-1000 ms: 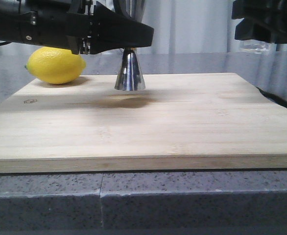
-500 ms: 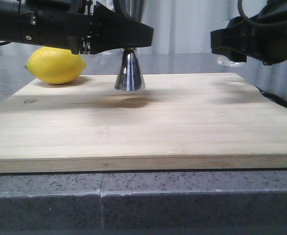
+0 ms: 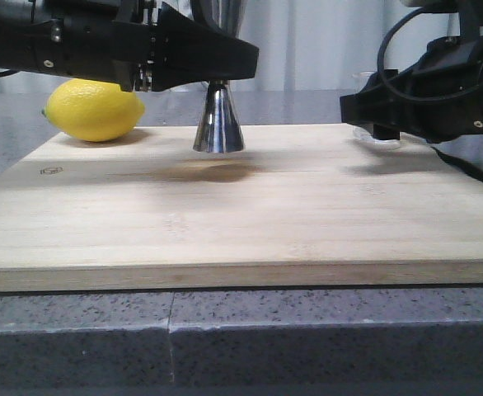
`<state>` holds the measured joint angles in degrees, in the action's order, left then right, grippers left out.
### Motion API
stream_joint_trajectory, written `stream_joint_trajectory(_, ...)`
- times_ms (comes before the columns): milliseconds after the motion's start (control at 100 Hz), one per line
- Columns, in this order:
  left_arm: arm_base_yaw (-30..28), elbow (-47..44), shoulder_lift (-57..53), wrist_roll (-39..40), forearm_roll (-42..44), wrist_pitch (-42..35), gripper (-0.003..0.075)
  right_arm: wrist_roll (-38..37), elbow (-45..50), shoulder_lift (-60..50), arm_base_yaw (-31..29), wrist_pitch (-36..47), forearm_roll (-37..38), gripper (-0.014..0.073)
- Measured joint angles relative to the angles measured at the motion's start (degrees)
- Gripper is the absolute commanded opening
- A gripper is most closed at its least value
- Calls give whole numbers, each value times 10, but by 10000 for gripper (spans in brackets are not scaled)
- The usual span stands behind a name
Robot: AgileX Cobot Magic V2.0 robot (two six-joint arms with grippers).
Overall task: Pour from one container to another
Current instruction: 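Tilt the beaker upright and carry it back toward its spot, then lower the beaker onto the board, open the right gripper, withdraw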
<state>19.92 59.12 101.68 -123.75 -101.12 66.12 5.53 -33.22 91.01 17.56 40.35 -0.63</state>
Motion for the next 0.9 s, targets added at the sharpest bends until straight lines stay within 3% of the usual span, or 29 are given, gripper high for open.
stream_joint_trajectory(150, 0, 0, 0, 0, 0, 0, 199, 0, 0, 0, 0, 0, 1, 429)
stream_joint_trajectory(510, 0, 0, 0, 0, 0, 0, 199, 0, 0, -8, 0, -17, 1, 515)
stream_joint_trajectory(630, 0, 0, 0, 0, 0, 0, 199, 0, 0, -39, 0, -79, 1, 515)
stream_joint_trajectory(900, 0, 0, 0, 0, 0, 0, 199, -9, 0, -153, 0, -314, 1, 513)
